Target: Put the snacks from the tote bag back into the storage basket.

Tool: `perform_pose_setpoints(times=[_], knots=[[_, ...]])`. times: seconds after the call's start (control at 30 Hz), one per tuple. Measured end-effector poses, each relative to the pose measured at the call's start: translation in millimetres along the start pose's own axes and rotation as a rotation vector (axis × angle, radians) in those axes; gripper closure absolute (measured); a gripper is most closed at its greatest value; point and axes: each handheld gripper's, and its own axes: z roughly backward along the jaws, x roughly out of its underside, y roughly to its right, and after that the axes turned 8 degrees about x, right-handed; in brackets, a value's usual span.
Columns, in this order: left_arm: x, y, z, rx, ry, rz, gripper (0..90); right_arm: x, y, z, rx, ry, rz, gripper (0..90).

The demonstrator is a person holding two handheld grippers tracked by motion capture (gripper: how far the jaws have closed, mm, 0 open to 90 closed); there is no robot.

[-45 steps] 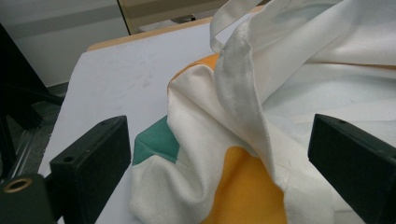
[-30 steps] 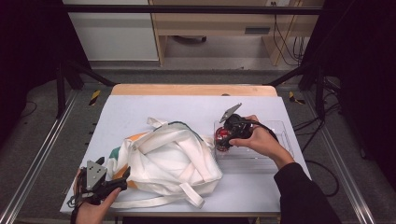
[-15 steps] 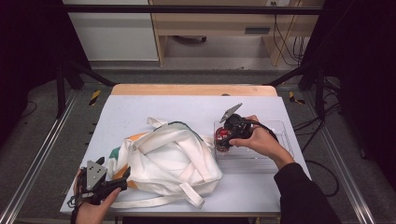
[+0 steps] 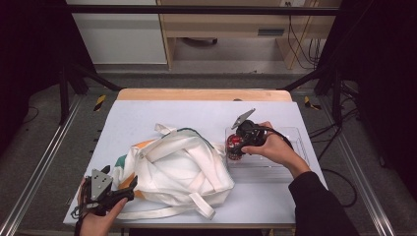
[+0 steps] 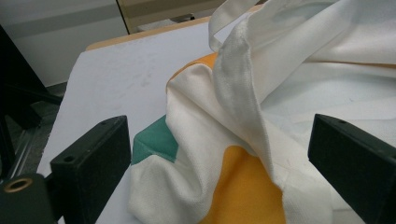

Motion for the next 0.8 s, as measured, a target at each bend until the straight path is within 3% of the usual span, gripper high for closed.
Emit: perform_pose_setpoints(times=[0.8], knots=[[0.1,0.2,-0.1,0.002,-0.003,-0.002,6.0,0.3,1.6,2.0,-0.003,0.008,-0.017,24.5]])
